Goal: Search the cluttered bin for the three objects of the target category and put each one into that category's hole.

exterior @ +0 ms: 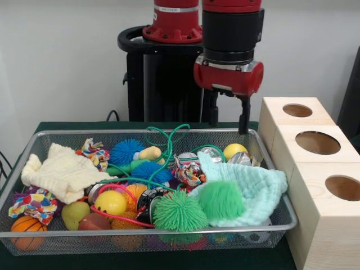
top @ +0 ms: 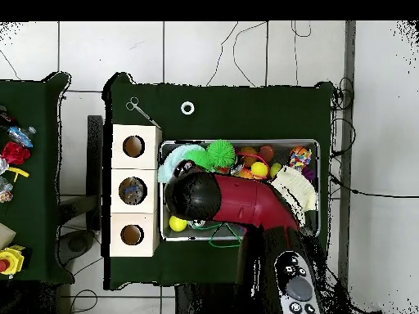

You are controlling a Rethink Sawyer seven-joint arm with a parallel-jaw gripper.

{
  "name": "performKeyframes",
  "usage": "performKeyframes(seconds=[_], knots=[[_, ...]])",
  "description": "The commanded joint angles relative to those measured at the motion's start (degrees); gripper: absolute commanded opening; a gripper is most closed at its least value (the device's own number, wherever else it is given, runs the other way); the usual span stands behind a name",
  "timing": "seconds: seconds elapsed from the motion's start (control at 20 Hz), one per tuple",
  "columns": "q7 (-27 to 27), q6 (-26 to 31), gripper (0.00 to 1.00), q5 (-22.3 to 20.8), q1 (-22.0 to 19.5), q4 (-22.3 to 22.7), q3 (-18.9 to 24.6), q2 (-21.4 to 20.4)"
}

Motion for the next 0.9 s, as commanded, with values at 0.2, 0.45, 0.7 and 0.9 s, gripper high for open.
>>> performKeyframes(seconds=[0.2,0.45,0.7,0.9], knots=[[8.7,-0.7,1.00,2.3,-3.6,5.6,-4.2,0.2],[4.2,-0.3,1.00,0.4,-6.7,7.3,-3.8,-0.5],[-4.4,-2.0,1.00,-6.7,-11.9,8.9,-3.2,0.6],[-9.4,-4.0,1.00,-12.4,-17.1,10.0,-1.0,1.5]])
